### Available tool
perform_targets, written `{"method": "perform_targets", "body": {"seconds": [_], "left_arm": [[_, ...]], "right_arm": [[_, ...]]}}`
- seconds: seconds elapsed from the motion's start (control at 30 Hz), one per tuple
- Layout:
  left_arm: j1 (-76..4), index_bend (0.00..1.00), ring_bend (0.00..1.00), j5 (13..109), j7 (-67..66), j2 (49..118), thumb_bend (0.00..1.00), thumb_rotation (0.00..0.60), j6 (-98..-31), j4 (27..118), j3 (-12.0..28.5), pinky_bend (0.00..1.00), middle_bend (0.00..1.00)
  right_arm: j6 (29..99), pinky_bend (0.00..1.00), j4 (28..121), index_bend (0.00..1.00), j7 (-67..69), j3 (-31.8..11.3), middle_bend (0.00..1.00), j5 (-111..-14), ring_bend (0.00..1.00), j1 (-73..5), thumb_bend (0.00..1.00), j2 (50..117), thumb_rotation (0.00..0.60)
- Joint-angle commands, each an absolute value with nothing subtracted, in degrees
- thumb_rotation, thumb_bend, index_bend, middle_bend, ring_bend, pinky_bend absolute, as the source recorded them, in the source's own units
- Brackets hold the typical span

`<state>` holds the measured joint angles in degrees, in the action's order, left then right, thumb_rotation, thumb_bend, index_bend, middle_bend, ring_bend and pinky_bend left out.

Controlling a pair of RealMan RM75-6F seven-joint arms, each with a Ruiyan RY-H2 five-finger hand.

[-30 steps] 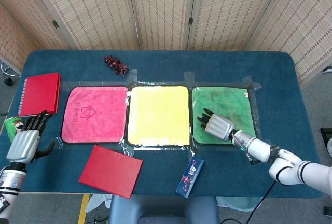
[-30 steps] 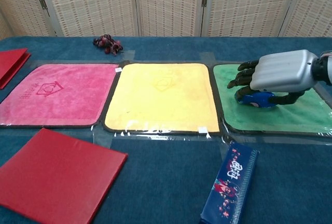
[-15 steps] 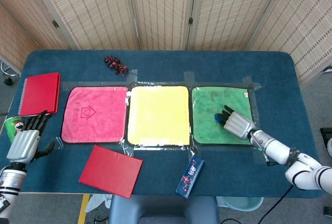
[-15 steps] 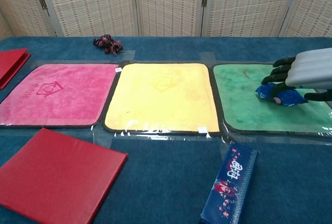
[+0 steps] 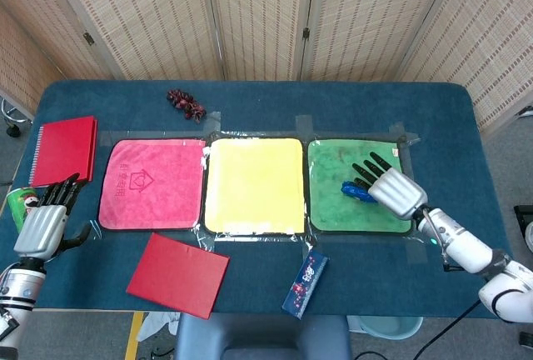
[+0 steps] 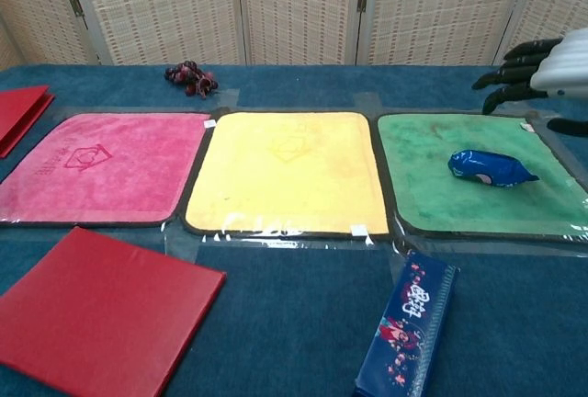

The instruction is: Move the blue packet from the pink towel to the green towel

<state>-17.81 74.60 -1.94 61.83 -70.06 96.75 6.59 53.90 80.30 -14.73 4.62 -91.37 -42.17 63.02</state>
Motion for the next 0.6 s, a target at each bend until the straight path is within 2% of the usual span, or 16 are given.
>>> {"method": "perform_targets", "body": {"seconds": [0.03, 0.27, 0.4, 0.6], "left_arm": [[-17.79, 0.00, 0.00, 74.56, -2.26, 61.66, 0.43, 0.600, -70.28, 96.91, 6.65, 0.01, 0.00], [-17.42, 0.00, 0.00, 74.56, -3.30, 60.76, 0.43, 0.600, -71.30, 98.13, 6.73, 0.01, 0.00], [-16.94, 0.00, 0.00, 74.49, -3.82, 60.52, 0.43, 0.600, -72.16, 98.95, 6.66, 0.01, 0.00], [-14.99, 0.00, 0.00, 74.75, -5.25, 60.88, 0.43, 0.600, -75.77, 100.73, 6.30, 0.01, 0.00]], "right_arm": [[61.93, 0.00, 85.56, 0.12, -12.10, 3.08, 0.06, -89.29, 0.09, -36.33, 0.59, 58.87, 0.600], [73.26, 0.00, 92.69, 0.01, -9.54, 3.27, 0.02, -85.65, 0.08, -26.20, 0.59, 54.11, 0.600], [80.18, 0.00, 94.62, 0.00, -7.41, 3.82, 0.00, -85.36, 0.08, -20.23, 0.59, 53.45, 0.600], [89.56, 0.00, 93.24, 0.00, -4.48, 5.05, 0.00, -86.71, 0.07, -11.62, 0.59, 56.24, 0.600]]}}
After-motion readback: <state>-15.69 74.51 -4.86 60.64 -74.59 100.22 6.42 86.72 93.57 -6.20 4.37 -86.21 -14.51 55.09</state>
